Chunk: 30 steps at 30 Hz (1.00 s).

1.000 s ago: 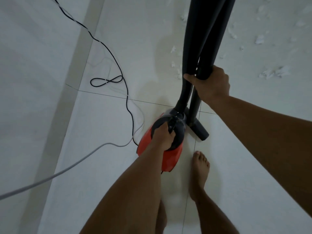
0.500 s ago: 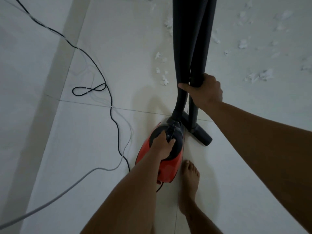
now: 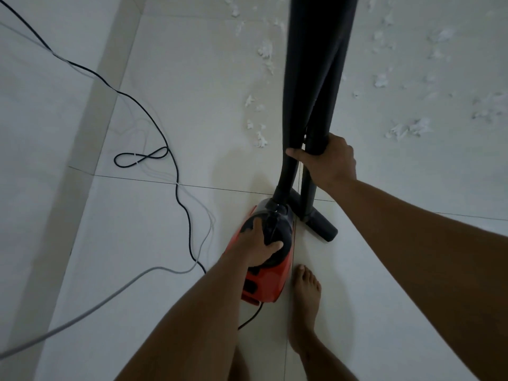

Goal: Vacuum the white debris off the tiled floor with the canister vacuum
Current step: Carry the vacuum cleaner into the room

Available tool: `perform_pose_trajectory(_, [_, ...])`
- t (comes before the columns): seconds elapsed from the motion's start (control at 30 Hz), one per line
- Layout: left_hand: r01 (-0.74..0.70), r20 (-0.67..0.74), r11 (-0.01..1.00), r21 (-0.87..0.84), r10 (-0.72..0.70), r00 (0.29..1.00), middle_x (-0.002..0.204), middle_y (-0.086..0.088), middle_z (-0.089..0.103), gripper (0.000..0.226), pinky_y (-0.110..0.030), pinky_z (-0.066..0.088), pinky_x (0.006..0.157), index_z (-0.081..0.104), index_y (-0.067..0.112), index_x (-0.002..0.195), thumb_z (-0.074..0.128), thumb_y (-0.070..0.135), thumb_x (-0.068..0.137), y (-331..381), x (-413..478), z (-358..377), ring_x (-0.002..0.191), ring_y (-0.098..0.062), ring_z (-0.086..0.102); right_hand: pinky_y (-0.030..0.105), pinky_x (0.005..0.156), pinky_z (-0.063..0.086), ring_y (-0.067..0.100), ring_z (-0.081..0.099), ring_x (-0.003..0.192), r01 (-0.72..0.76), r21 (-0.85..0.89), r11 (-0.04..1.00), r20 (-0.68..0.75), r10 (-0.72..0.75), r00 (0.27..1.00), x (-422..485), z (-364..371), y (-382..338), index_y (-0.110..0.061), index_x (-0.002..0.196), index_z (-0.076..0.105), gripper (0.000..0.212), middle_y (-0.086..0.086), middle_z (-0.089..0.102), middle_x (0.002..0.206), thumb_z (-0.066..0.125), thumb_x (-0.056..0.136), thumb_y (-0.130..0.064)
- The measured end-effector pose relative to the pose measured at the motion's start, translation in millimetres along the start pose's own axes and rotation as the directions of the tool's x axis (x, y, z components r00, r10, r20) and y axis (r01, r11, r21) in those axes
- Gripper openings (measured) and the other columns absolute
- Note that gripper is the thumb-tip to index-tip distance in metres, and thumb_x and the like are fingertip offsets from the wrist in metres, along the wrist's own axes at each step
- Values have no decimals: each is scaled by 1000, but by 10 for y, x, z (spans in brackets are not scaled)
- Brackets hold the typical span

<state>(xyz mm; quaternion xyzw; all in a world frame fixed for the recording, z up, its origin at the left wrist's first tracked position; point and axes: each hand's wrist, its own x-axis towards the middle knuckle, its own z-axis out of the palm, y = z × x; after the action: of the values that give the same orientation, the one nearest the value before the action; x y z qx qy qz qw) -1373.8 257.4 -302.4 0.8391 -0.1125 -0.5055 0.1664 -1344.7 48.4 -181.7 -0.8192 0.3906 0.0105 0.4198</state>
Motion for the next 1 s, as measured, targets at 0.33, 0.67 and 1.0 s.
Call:
perform_pose_trajectory(0.33, [-48, -2, 922, 384, 53, 999, 162, -13, -3, 143, -58, 41, 107, -22, 46, 153, 90, 29, 66, -570, -402, 29, 137, -42, 37, 33, 91, 57, 16, 69, 99, -1, 89, 996, -37, 5, 999, -146, -281, -114, -25, 122, 74, 59, -4, 75, 109, 90, 71, -50])
perform_pose_trajectory(0.67, [-33, -225, 878, 478, 158, 961, 165, -19, 8, 134, -51, 52, 97, -31, 49, 150, 82, 28, 80, -705, -272, 409, 126, -38, 51, 27, 79, 51, 14, 61, 86, 3, 56, 998, -42, -1, 999, -99, -92, 47, -19, 114, 74, 52, -8, 66, 93, 89, 73, -47])
perform_pose_trajectory(1.0, [-55, -206, 824, 563, 205, 957, 164, -18, 11, 140, -52, 50, 93, -37, 50, 146, 84, 39, 76, -855, -197, 412, 118, -37, 55, 27, 81, 53, 15, 62, 86, -11, 57, 998, -48, 14, 999, -6, -5, 119, -20, 118, 73, 57, -8, 65, 94, 89, 72, -50])
